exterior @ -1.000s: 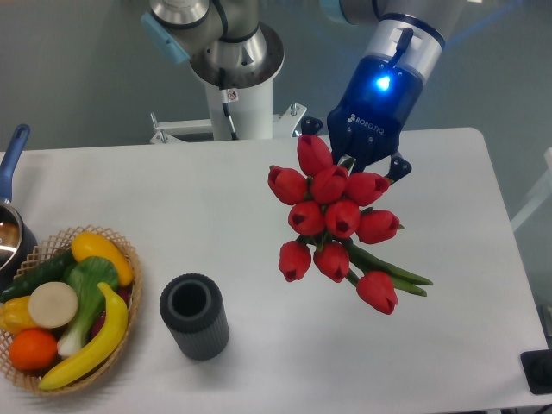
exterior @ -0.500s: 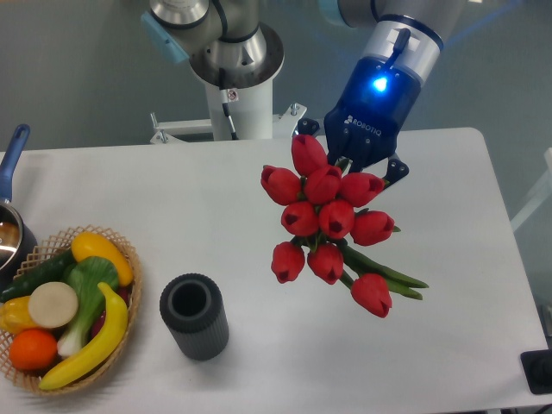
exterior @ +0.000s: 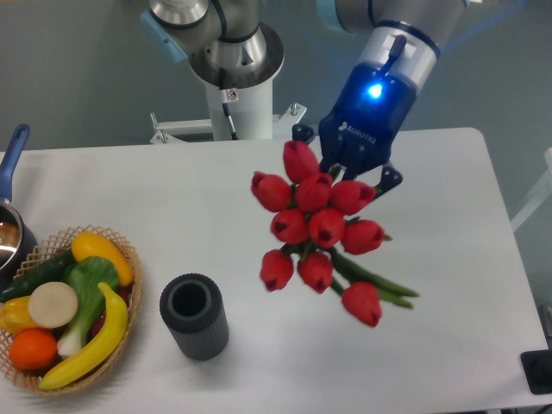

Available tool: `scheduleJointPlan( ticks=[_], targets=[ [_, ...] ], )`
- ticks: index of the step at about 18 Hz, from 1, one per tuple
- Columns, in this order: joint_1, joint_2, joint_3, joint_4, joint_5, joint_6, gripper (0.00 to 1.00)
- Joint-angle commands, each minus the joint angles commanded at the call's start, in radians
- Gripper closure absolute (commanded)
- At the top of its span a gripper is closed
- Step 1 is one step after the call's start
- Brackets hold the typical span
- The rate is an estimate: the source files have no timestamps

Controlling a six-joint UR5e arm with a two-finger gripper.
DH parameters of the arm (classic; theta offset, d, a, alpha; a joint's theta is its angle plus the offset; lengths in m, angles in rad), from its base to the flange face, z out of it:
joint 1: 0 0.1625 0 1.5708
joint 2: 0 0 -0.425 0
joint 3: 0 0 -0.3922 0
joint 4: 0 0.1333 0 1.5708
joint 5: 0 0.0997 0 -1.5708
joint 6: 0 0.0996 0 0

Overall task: Insert the flowers into the vase
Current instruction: 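Carry the tulip bunch over the black vase and lower stems into it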

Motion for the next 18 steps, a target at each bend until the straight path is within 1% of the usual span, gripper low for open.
scheduleJointPlan(
  ticks=[2, 4, 6, 10, 12, 13, 16, 18],
  targets=[
    [-0.023, -0.020, -0.001, 0.038, 0.000, 0.000, 0.81],
    [-0.077, -0.041, -0.004, 0.092, -0.003, 0.000, 0.81],
    [-0.089, -0.063, -0.003, 0.121, -0.040, 0.003, 0.81],
    [-0.092, -0.094, -0.006, 0.146, -0.176, 0.037, 0.82],
    [-0.092, -0.103, -0.017, 0.146, -0.244, 0.058, 0.82],
    [-0.092, -0.103, -0.033, 0.146, -0.268, 0.067, 0.82],
    [-0.097, -0.103, -0.078, 0.146, -0.311, 0.153, 0.82],
    [-0.097, -0.101, -0.104, 0.146, -0.337, 0.179, 0.82]
  ],
)
